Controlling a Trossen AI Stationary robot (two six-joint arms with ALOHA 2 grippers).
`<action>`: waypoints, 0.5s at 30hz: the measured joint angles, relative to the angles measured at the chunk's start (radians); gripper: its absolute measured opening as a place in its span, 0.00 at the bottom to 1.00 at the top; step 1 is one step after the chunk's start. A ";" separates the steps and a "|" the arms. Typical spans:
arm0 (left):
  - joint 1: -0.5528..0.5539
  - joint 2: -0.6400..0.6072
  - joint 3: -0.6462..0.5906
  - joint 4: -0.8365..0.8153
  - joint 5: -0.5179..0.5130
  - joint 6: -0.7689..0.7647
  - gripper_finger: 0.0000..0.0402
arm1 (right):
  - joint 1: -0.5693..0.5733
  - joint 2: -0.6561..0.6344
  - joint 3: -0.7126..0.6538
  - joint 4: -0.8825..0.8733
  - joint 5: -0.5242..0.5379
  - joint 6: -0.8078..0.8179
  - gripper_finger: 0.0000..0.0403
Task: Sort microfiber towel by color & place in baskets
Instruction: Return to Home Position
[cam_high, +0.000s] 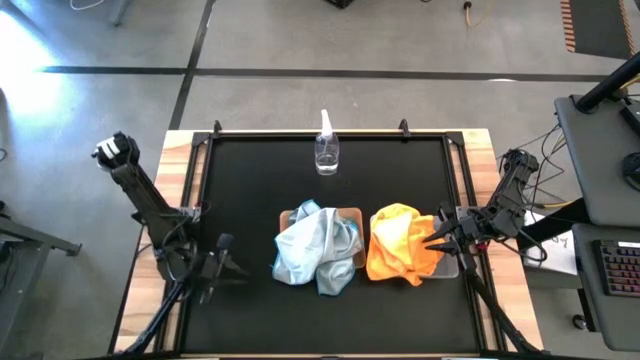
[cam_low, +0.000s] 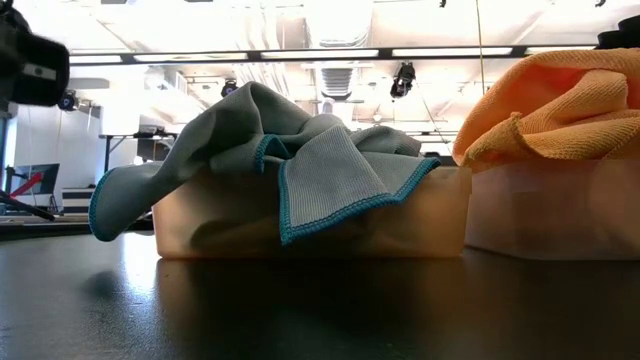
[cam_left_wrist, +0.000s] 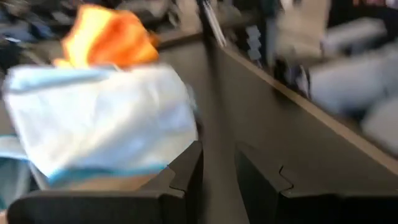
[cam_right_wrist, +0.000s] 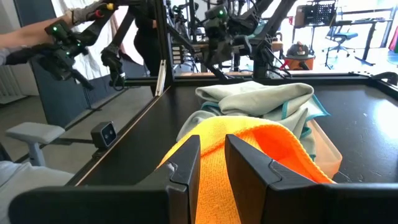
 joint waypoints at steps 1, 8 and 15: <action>0.003 -0.012 0.000 -0.052 0.028 0.000 0.19 | 0.000 0.000 0.000 0.000 0.000 0.000 0.17; 0.059 -0.104 -0.002 -0.395 0.252 0.000 0.19 | 0.000 0.000 0.000 0.000 0.000 0.000 0.17; 0.122 -0.278 -0.097 -0.417 0.265 -0.011 0.19 | 0.000 0.000 0.000 0.000 0.000 0.000 0.17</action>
